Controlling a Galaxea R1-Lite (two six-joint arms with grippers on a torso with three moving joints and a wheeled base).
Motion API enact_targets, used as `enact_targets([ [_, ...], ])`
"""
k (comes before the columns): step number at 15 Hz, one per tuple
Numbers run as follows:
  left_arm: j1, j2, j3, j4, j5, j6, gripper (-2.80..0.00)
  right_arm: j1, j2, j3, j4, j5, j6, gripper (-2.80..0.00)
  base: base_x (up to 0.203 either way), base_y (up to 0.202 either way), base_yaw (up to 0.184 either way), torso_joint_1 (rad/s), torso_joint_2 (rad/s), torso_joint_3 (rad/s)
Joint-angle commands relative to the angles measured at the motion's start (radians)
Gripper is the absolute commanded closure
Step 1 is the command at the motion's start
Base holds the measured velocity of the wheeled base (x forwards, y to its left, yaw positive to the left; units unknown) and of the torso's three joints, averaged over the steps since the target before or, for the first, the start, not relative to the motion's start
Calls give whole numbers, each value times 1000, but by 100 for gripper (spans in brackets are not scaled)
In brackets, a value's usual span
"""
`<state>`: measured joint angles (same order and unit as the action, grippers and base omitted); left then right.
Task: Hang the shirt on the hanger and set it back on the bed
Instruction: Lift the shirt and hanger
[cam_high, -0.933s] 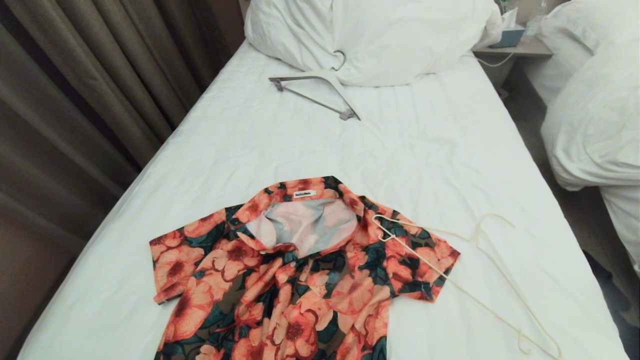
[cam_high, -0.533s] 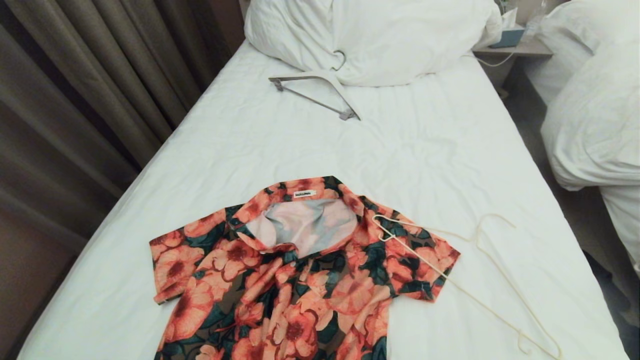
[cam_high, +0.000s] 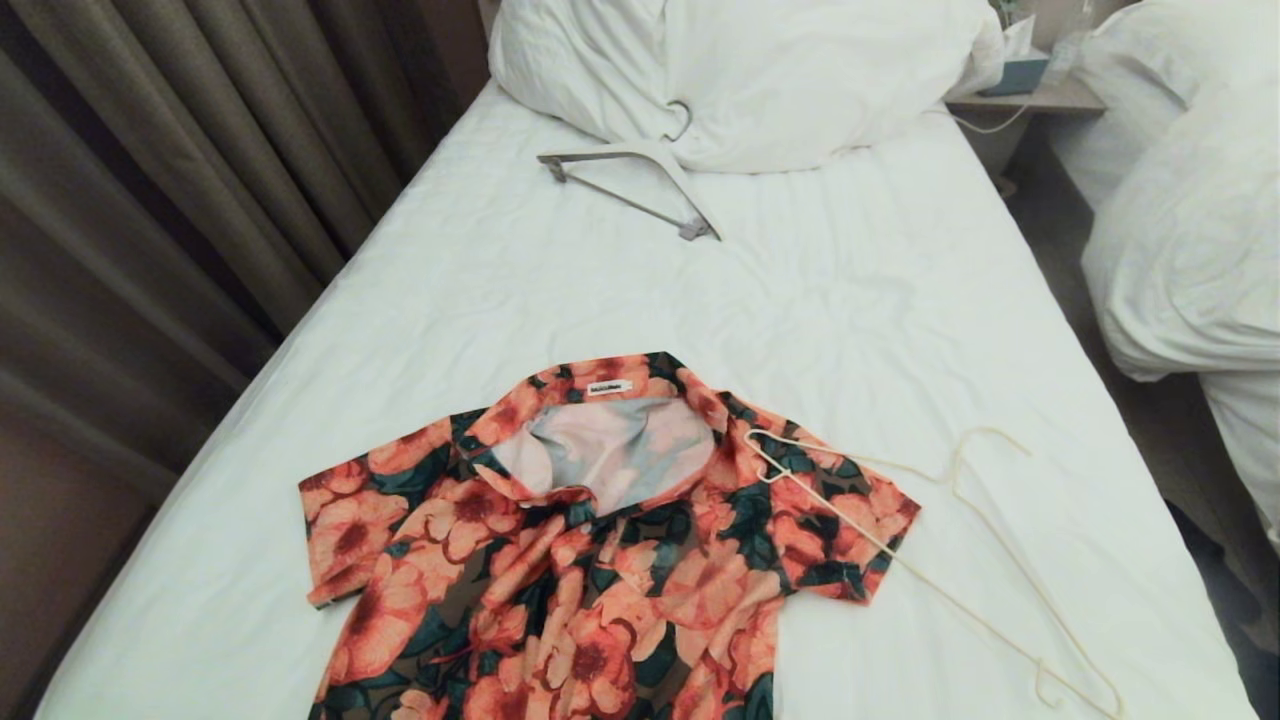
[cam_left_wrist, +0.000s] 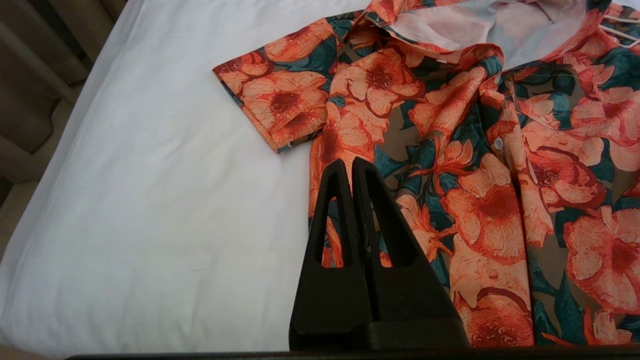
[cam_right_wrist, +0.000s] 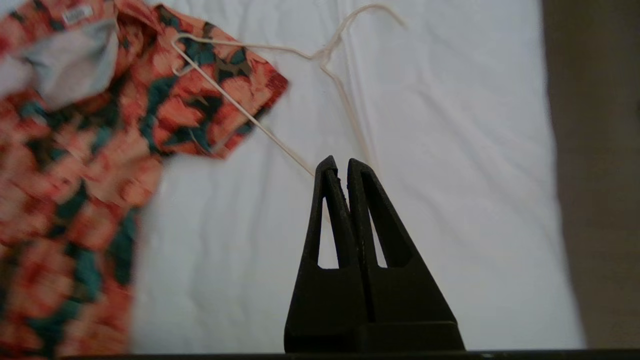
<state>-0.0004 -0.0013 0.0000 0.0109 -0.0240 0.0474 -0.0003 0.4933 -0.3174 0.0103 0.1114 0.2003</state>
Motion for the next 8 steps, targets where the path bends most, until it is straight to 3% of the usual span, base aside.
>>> enact_targets([
  [1,0,1,2,0,-1,0,0,-7,290,-68,-11,5,81,0,0,0,0,0,0,0],
  [5,0,1,2,0,-1,0,0,-88,849,-215,-121,77,234,0,0,0,0,0,0,0],
  [8,0,1,2,0,-1,0,0,-142,1169,-331,-171,169,297,0,0,0,0,0,0,0],
])
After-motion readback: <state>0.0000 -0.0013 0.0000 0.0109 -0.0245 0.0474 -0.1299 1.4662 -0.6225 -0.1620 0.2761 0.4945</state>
